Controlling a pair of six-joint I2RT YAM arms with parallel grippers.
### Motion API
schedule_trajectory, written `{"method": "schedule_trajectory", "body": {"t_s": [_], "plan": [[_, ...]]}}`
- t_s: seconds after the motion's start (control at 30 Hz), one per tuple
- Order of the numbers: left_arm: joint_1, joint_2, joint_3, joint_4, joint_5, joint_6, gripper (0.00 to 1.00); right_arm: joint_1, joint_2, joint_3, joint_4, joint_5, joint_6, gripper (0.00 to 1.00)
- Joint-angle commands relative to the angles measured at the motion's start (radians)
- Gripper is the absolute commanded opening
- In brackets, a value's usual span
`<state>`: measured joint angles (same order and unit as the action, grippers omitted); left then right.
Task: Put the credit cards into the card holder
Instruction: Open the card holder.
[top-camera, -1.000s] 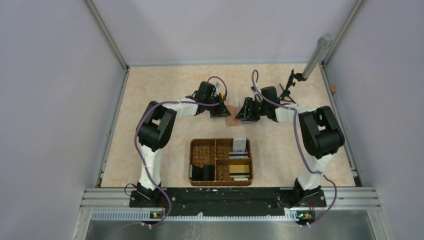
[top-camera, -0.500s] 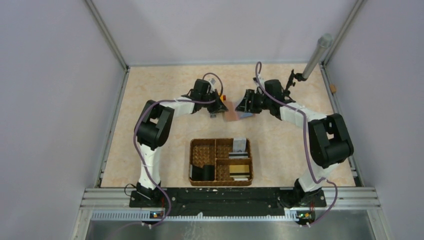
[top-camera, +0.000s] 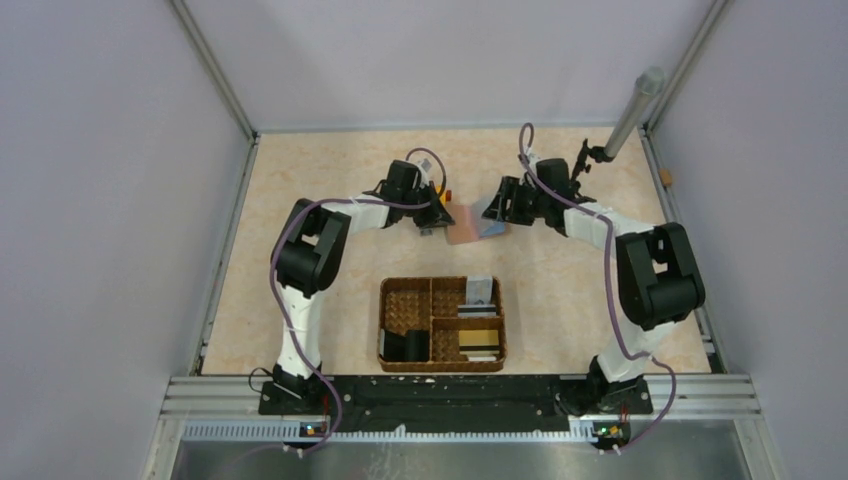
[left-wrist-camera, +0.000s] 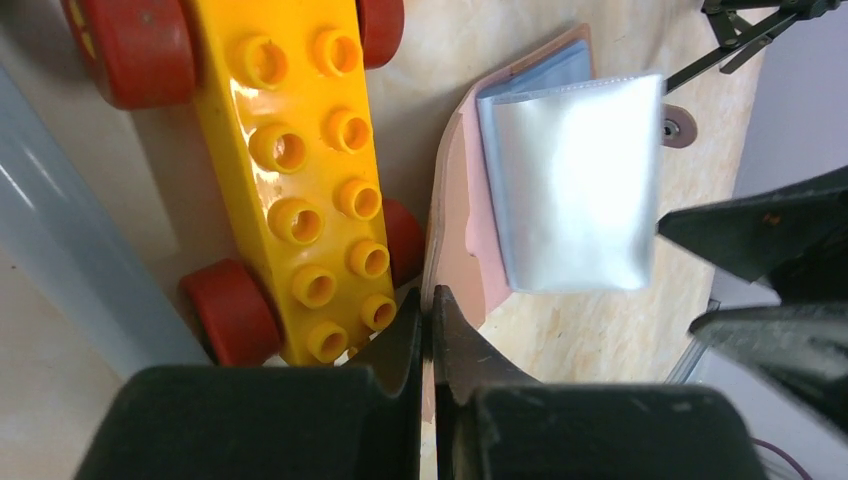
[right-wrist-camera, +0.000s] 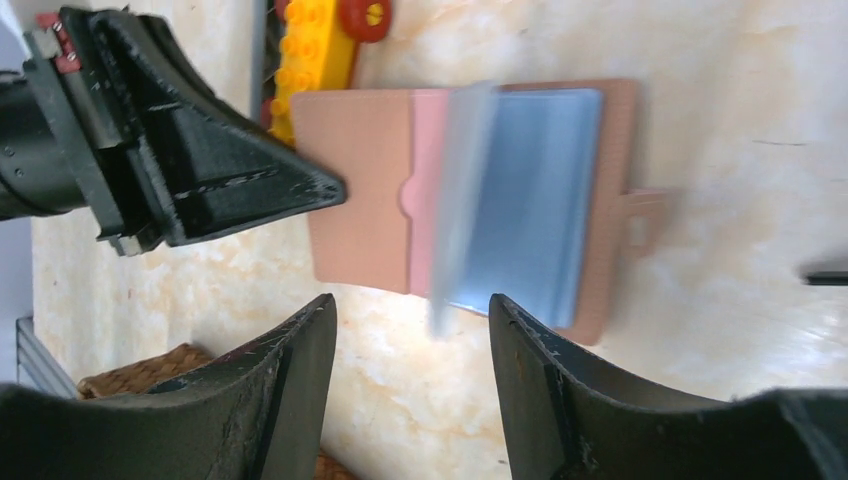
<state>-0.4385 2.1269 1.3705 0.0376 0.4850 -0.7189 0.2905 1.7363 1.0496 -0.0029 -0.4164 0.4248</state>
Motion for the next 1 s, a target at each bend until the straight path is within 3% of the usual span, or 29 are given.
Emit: {"method": "schedule_trajectory", "body": {"t_s": [0.0,0.2,0.47,0.97], "plan": [[0.008,0.016,0.005,0.008,0.015,0.041,0.0,-0.048,-0.024,0.045,0.006,0.023,-0.035,0.58],[0.007,0.018,0.016,0.0,0.018,0.047,0.0,-0.057,0.052,0.071,-0.013,-0.038,-0.043,0.58],[0.007,0.022,0.024,-0.01,0.018,0.052,0.0,-0.056,0.116,0.093,-0.015,-0.027,-0.042,0.49],[0.008,0.039,0.048,-0.012,0.027,0.054,0.0,-0.055,0.188,0.103,-0.004,-0.078,-0.024,0.43]]}}
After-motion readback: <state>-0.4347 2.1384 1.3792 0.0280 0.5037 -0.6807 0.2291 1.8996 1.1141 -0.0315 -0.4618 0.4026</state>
